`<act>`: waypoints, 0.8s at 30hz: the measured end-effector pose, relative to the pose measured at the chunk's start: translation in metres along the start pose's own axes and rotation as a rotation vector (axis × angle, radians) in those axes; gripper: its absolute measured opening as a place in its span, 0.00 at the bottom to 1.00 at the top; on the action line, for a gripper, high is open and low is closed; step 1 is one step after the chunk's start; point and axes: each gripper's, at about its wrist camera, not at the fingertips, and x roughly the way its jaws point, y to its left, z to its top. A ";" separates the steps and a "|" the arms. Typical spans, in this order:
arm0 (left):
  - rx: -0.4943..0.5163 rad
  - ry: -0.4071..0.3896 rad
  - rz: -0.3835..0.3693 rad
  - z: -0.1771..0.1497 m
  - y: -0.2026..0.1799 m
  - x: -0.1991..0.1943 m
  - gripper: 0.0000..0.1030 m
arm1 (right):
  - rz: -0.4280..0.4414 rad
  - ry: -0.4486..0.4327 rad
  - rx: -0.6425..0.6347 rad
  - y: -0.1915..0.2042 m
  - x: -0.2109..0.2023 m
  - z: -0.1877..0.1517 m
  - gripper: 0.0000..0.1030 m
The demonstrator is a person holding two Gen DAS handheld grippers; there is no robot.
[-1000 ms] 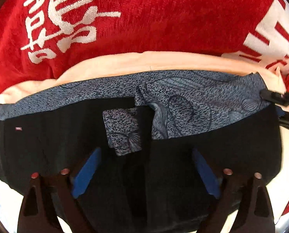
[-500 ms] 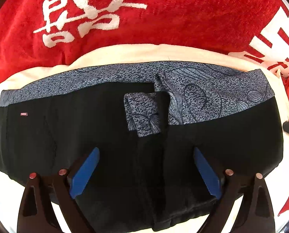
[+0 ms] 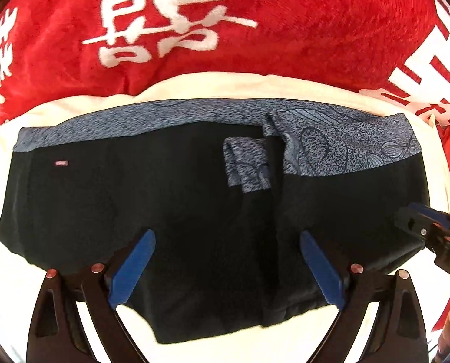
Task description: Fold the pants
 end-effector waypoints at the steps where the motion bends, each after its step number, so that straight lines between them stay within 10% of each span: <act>1: -0.003 -0.002 -0.001 -0.002 0.004 -0.004 0.94 | -0.008 0.000 -0.003 0.002 -0.001 0.000 0.41; 17: -0.128 0.007 0.025 -0.070 0.135 -0.046 0.94 | -0.007 0.014 -0.214 0.118 0.012 -0.031 0.45; 24: -0.175 0.022 0.024 -0.097 0.176 -0.048 0.94 | -0.170 -0.008 -0.409 0.159 0.029 -0.040 0.47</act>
